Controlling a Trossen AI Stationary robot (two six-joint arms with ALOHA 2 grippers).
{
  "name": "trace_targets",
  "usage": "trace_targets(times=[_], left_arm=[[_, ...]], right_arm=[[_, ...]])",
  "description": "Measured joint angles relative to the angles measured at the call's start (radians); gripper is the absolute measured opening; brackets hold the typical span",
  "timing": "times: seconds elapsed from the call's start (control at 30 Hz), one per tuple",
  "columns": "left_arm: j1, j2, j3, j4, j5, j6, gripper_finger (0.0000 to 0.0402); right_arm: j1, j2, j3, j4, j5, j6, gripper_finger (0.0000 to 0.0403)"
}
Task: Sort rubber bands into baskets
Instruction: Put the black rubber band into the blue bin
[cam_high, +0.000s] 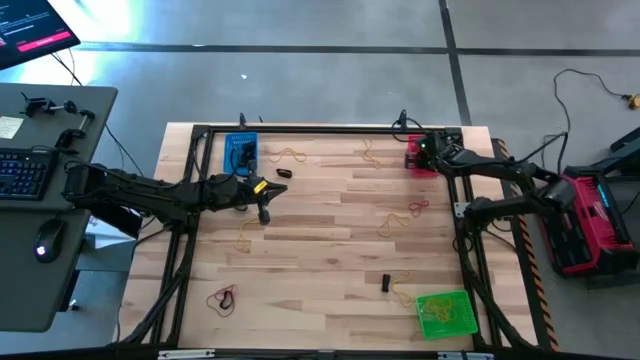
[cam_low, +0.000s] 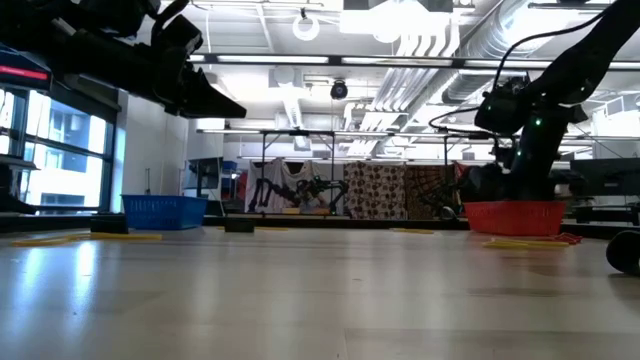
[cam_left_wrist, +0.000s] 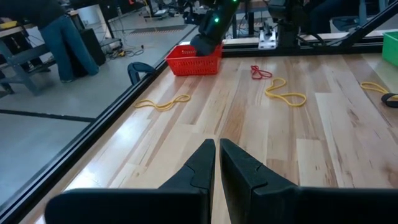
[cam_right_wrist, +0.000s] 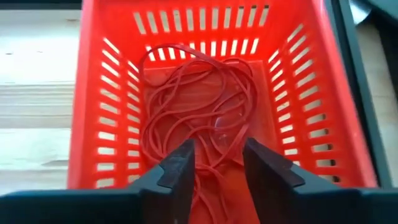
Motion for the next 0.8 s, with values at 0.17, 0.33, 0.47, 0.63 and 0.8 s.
trace_targets(times=[0.17,0.33,0.47,0.63,0.8], left_arm=[[-0.019,-0.004,0.000,-0.041,0.002,0.061,0.0014],[-0.061,-0.043,0.001,-0.113,0.031,0.105,0.0014],[-0.090,-0.103,0.001,-0.165,0.056,0.099,0.0014],[-0.123,-0.184,0.014,-0.278,0.154,0.060,0.0014],[-0.196,-0.213,0.118,-0.559,0.237,-0.034,0.0014]], right_arm=[[0.015,-0.119,0.000,-0.048,-0.027,-0.065,0.0072],[0.069,-0.290,0.000,-0.077,-0.035,-0.137,0.0015],[0.162,-0.361,0.000,-0.057,-0.103,-0.205,0.0006],[0.318,-0.361,0.000,0.035,-0.101,-0.221,0.0007],[0.485,-0.358,0.000,0.135,-0.031,-0.221,0.0003]])
